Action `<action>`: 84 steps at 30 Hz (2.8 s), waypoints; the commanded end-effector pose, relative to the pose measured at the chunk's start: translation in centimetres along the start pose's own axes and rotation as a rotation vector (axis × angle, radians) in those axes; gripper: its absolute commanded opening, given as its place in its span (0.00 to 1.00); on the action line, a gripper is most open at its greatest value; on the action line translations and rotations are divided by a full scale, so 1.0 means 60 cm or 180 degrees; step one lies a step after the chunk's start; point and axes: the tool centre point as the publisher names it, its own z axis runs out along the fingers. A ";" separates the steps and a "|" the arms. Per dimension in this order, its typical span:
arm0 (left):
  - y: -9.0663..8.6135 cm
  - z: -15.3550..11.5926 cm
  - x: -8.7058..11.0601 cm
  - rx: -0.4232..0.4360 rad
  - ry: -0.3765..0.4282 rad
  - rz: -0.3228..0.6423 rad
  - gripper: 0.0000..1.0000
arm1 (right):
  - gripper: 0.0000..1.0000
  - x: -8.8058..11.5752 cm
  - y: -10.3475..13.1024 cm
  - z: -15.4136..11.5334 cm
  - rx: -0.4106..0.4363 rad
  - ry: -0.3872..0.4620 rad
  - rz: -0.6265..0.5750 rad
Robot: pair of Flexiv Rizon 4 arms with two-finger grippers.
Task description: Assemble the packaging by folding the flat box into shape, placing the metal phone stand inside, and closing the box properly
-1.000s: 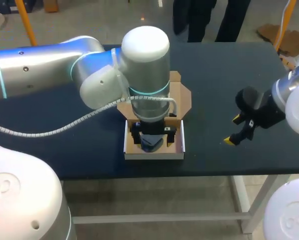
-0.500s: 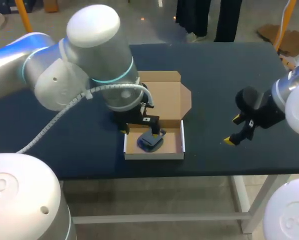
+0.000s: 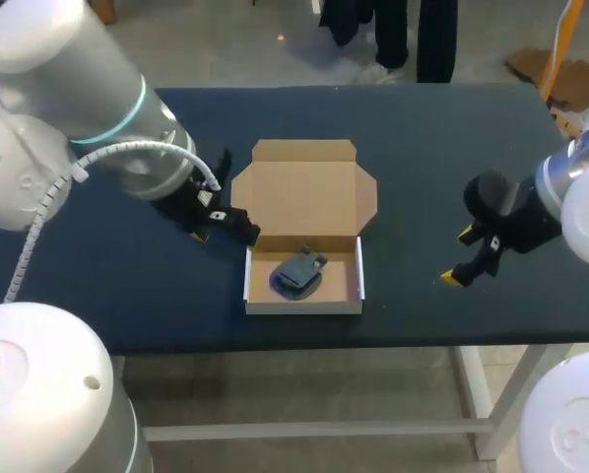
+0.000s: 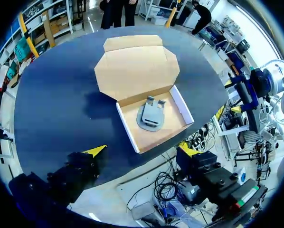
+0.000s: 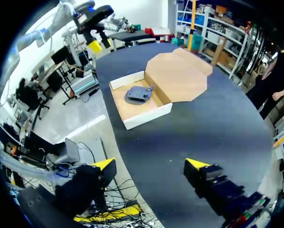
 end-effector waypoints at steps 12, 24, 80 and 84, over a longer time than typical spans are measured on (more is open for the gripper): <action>0.011 -0.006 -0.016 0.0145 0.0196 0.0014 1.00 | 1.00 0.004 -0.003 -0.002 -0.0017 -0.0010 -0.0006; -0.030 0.016 -0.070 0.0384 0.0620 0.0552 1.00 | 1.00 -0.014 0.059 -0.002 0.0205 0.0272 -0.0188; -0.198 0.133 -0.190 0.0868 0.1360 0.1418 1.00 | 1.00 -0.115 0.266 -0.008 0.0679 0.1127 -0.0456; -0.209 0.142 -0.198 0.0905 0.1371 0.1489 1.00 | 1.00 -0.119 0.283 -0.005 0.0749 0.1219 -0.0514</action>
